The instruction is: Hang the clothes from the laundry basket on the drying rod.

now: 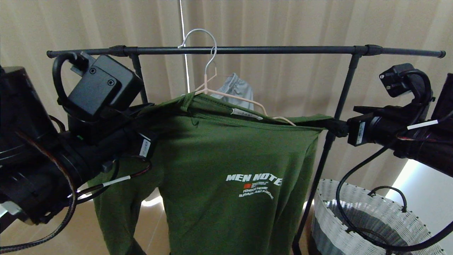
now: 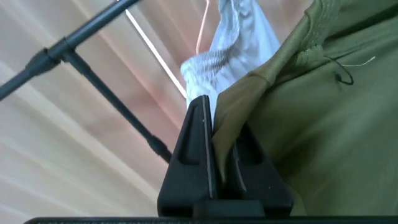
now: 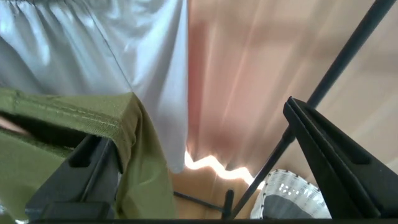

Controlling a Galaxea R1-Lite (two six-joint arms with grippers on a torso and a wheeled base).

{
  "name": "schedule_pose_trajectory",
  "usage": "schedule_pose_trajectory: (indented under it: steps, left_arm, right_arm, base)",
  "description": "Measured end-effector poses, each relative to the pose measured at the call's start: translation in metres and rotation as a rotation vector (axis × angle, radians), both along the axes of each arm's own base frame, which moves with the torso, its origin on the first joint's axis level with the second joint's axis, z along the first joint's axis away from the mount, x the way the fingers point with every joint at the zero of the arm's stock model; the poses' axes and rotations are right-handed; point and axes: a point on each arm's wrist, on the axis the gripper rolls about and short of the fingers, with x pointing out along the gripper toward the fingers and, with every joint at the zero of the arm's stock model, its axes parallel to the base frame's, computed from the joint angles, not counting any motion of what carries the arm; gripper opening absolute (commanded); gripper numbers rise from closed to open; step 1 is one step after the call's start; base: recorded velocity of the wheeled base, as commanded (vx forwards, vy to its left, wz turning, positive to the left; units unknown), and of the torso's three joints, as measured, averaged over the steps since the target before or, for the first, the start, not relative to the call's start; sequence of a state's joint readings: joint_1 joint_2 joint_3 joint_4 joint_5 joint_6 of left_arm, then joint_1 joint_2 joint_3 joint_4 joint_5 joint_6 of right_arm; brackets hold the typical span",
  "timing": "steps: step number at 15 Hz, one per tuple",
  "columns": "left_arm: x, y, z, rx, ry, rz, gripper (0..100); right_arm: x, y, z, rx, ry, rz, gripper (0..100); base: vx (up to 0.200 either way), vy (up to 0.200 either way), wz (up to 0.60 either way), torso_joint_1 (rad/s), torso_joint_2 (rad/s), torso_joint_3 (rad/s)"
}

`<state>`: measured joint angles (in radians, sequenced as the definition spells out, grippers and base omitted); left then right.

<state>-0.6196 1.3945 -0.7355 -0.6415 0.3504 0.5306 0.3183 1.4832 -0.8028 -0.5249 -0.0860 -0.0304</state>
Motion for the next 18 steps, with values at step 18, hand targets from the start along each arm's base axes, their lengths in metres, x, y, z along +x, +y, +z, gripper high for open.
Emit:
schedule_pose_trajectory:
  steps: [18]
  left_arm:
    - [0.02, -0.009, -0.005, -0.095, -0.006, 0.119, 0]
  right_arm:
    - [-0.055, 0.056, 0.009, -0.132, -0.048, 0.359, 100]
  base:
    - [0.0, 0.0, 0.0, 0.0, 0.0, 0.0]
